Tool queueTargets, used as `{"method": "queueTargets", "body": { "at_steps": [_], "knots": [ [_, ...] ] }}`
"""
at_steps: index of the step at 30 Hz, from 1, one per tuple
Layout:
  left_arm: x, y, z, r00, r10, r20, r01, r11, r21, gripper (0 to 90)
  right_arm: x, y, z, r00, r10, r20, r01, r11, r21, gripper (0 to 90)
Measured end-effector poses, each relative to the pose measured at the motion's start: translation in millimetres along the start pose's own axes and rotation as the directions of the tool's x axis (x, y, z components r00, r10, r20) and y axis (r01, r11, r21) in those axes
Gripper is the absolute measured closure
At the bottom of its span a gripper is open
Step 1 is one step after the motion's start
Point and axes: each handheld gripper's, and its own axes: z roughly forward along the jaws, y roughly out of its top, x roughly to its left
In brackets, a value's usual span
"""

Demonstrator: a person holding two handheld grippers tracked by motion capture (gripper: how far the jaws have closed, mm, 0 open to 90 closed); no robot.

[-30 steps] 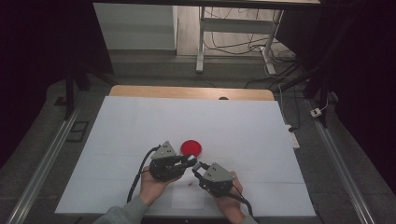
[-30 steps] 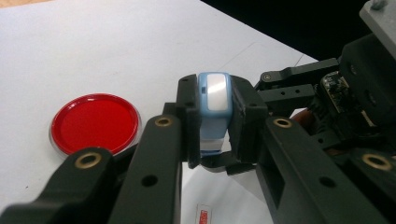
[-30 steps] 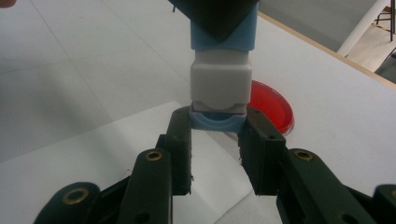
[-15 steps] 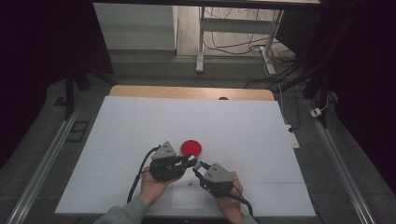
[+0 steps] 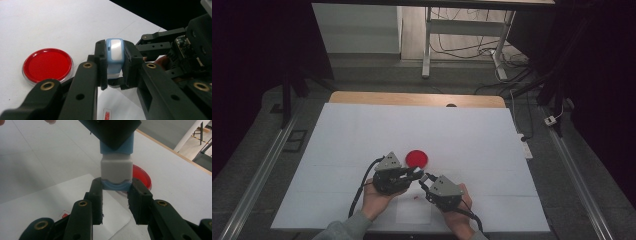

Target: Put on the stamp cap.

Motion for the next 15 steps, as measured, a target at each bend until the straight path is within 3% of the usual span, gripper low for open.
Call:
{"method": "queueTargets", "body": {
  "at_steps": [15],
  "knots": [
    [2.3, -1.2, 2.1, 0.9998, -0.015, 0.016, 0.014, 0.9994, 0.033, 76.2, 4.1, 2.0, 0.0, 0.9968, -0.079, 0.010, 0.079, 0.997, 0.021, 66.0]
  ]
}}
